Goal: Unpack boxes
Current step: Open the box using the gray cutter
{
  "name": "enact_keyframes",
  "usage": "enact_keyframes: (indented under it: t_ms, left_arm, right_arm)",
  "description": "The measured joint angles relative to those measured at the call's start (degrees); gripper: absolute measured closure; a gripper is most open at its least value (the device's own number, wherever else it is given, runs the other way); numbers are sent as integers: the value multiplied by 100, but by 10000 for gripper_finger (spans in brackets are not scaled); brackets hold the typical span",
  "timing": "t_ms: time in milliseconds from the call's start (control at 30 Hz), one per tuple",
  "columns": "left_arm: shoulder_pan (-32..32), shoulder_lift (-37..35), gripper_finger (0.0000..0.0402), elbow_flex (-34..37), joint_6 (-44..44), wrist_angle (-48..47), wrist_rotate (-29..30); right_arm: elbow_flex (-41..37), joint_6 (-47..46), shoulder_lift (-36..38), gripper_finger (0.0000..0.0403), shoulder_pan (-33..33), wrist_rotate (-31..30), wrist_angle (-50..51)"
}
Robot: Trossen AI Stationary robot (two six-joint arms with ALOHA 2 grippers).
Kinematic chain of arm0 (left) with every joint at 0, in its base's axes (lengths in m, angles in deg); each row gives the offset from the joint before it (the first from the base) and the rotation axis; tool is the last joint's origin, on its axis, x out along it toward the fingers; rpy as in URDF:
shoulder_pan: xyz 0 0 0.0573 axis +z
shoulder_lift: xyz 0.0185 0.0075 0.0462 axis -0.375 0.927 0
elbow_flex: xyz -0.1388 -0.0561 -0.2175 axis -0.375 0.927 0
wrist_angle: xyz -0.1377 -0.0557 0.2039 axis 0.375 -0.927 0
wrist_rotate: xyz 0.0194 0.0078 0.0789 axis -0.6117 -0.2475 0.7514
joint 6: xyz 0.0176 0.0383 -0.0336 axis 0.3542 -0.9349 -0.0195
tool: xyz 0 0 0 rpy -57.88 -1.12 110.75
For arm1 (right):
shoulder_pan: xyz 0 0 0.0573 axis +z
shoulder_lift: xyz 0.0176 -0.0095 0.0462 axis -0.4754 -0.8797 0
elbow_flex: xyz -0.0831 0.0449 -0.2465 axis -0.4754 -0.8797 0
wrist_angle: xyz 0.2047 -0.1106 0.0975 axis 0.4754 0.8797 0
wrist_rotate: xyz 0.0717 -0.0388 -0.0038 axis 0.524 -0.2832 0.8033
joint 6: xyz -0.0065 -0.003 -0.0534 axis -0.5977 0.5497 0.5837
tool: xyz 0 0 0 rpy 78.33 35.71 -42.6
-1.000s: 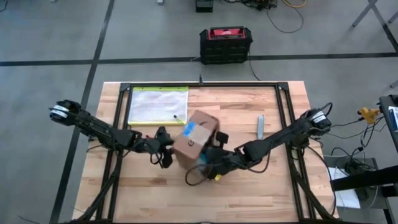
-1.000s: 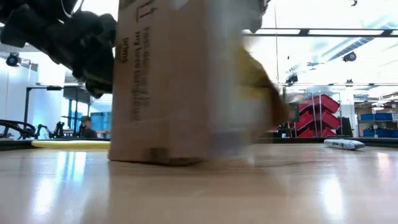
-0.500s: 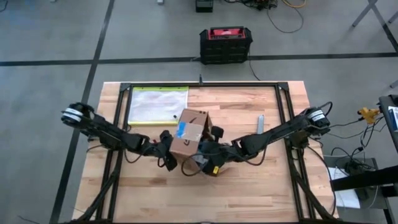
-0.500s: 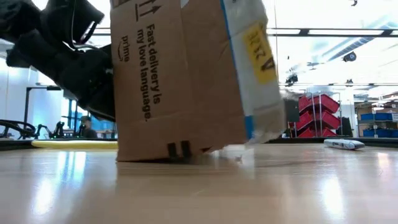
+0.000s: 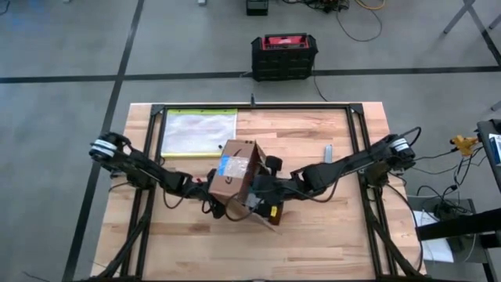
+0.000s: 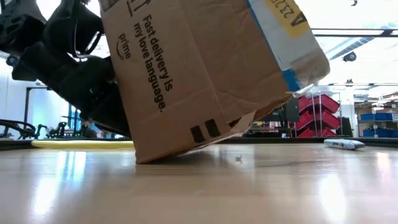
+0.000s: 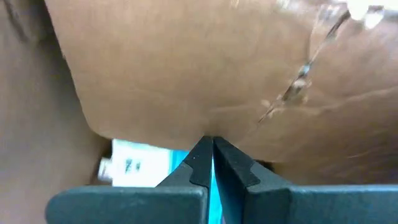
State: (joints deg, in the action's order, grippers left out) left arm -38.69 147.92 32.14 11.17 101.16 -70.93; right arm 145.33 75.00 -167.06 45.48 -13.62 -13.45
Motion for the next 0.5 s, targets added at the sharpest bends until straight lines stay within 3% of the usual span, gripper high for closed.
enact_keyframes:
  t_ms: [167, 500]
  left_arm:
    - [-3, 100, 274, -2, 158, -314, -188]
    - [-79, -537, 269, 25, 228, -1491, 21]
  right_arm:
    - [1, -11, -20, 403, -120, 254, -15]
    - [-95, 307, -89, 403, -189, 434, -669]
